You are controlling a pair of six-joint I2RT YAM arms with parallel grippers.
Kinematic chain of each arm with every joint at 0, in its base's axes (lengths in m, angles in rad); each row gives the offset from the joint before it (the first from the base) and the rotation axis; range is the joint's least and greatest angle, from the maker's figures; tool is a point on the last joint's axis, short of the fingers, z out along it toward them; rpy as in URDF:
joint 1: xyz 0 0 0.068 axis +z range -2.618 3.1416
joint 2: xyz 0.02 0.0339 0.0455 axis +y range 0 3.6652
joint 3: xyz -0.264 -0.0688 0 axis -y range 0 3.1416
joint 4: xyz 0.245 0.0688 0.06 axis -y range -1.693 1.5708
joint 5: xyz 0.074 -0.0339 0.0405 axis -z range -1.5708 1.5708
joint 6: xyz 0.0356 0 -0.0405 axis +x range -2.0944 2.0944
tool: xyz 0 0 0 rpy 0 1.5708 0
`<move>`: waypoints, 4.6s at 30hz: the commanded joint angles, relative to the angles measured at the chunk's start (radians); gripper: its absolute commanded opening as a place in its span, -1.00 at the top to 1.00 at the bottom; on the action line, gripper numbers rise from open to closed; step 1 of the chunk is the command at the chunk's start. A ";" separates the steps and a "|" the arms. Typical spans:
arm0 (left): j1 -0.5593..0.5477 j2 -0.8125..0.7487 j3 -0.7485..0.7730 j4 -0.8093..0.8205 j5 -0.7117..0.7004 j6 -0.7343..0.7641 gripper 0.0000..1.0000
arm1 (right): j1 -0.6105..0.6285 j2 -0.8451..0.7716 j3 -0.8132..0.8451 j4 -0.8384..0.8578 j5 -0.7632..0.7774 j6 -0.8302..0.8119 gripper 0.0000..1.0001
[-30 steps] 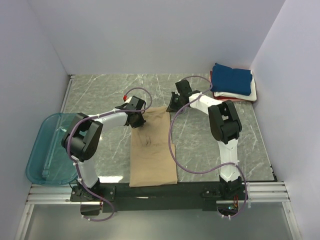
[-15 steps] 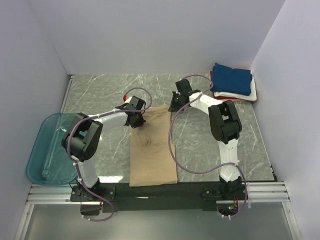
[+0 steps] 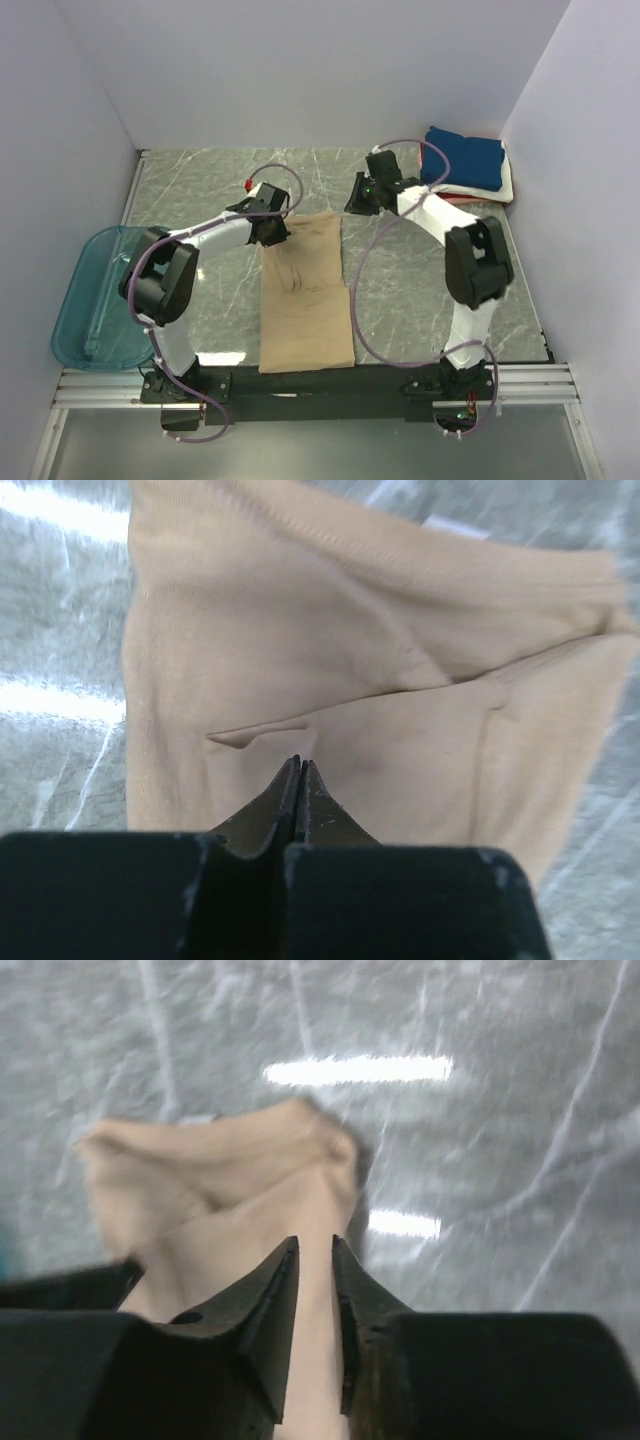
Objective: Fold and stack the t-shirts
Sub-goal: Fold the tshirt
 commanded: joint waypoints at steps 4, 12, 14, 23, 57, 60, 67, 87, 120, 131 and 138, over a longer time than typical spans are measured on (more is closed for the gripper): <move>0.005 -0.103 0.047 0.003 0.033 0.023 0.99 | 0.027 -0.212 -0.210 0.119 -0.128 0.060 0.53; 0.005 -0.186 -0.023 0.023 0.081 0.000 0.99 | 0.059 -0.156 -0.354 0.278 -0.333 0.109 0.56; 0.005 -0.214 -0.073 0.030 0.104 -0.006 0.99 | 0.057 -0.117 -0.372 0.296 -0.363 0.121 0.58; 0.011 -0.457 -0.380 0.075 0.179 -0.052 0.99 | 0.011 -0.062 -0.470 0.297 -0.274 0.135 0.64; -0.006 -0.759 -0.763 0.234 0.426 -0.198 0.47 | 0.105 -0.208 -0.644 0.329 -0.261 0.166 0.48; -0.007 -0.674 -0.738 0.225 0.376 -0.194 0.51 | 0.105 -0.171 -0.610 0.313 -0.245 0.166 0.49; 0.007 -0.475 -0.638 0.217 0.244 -0.152 0.62 | 0.080 -0.108 -0.500 0.262 -0.220 0.164 0.49; 0.071 -0.543 -0.491 0.061 0.273 -0.068 0.56 | 0.024 -0.307 -0.343 0.062 -0.223 0.049 0.30; -0.182 -0.890 -0.858 0.010 0.207 -0.372 0.99 | 0.312 -0.797 -0.845 0.119 -0.146 0.192 0.33; -0.182 -0.909 -0.871 -0.010 0.207 -0.376 0.99 | 0.383 -0.689 -0.983 0.257 -0.151 0.264 0.38; -0.182 -0.907 -0.878 -0.016 0.211 -0.375 0.99 | 0.383 -0.720 -1.076 0.265 -0.116 0.279 0.38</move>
